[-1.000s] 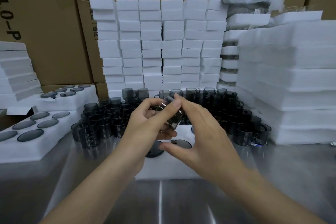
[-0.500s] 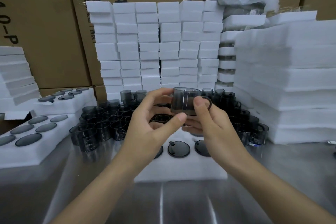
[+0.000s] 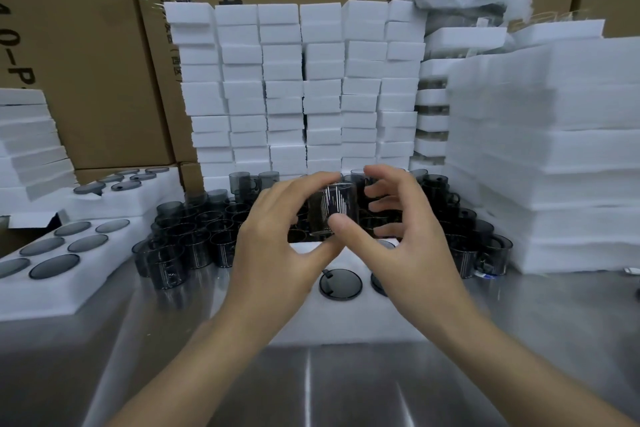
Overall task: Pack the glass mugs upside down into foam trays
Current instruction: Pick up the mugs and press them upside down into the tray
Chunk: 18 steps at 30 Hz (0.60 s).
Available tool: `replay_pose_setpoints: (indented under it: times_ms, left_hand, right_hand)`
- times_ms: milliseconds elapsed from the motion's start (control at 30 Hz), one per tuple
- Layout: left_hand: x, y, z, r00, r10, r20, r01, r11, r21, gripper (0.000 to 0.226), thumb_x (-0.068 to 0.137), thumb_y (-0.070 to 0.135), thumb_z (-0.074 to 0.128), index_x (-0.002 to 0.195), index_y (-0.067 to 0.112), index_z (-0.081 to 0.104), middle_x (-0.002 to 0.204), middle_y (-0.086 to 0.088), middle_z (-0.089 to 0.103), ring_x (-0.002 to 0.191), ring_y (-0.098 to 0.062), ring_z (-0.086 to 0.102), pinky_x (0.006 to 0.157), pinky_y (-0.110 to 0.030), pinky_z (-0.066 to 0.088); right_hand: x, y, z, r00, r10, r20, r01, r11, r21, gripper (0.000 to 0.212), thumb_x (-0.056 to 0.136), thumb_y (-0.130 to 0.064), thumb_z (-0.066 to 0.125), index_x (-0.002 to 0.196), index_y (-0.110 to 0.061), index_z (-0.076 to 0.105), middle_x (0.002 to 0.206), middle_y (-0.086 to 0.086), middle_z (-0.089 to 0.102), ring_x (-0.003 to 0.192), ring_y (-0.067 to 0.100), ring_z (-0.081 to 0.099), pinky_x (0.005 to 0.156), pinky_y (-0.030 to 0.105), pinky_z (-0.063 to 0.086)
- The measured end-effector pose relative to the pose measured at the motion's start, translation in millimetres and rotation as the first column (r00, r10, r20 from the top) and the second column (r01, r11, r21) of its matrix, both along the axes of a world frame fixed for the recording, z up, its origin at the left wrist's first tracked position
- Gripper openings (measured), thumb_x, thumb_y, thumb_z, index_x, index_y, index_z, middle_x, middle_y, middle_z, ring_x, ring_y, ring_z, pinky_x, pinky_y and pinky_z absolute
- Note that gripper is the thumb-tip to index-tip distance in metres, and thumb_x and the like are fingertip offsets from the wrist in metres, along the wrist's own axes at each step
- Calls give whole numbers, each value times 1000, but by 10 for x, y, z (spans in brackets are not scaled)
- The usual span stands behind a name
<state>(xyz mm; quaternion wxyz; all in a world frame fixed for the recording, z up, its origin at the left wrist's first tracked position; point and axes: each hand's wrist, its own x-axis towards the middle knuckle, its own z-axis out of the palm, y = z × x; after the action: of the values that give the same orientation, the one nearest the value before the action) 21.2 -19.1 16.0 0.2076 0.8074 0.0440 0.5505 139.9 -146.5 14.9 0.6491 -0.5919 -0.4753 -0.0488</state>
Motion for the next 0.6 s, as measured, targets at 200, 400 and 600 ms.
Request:
replay_pose_setpoints:
  times_ms: [200, 400, 600]
  left_hand:
    - [21, -39, -34, 1000, 4, 4, -5, 967, 255, 60, 84, 18, 85, 141, 26, 66, 126, 10, 69, 117, -17, 63, 100, -34, 52]
    - [1, -60, -11, 993, -115, 28, 116, 992, -46, 71, 79, 18, 95, 140, 33, 62, 131, 19, 69, 131, -12, 63, 108, -23, 48]
    - [-14, -46, 43, 996, -92, 15, 92, 995, -35, 64, 79, 17, 95, 137, 28, 70, 128, 16, 72, 128, -15, 65, 107, -25, 48]
  right_hand:
    - [-71, 54, -24, 991, 83, -106, -84, 997, 1, 58, 74, -49, 87, 125, -44, 61, 108, -9, 72, 102, 15, 72, 79, 29, 58]
    - [-5, 16, 115, 762, 408, -503, -343, 913, 221, 41, 94, -34, 57, 126, -13, 71, 110, 21, 79, 94, 34, 77, 81, 38, 63]
    - [0, 7, 108, 885, 254, -389, -229, 967, 110, 34, 97, -45, 58, 121, -22, 68, 110, 5, 78, 101, 21, 74, 81, 36, 60]
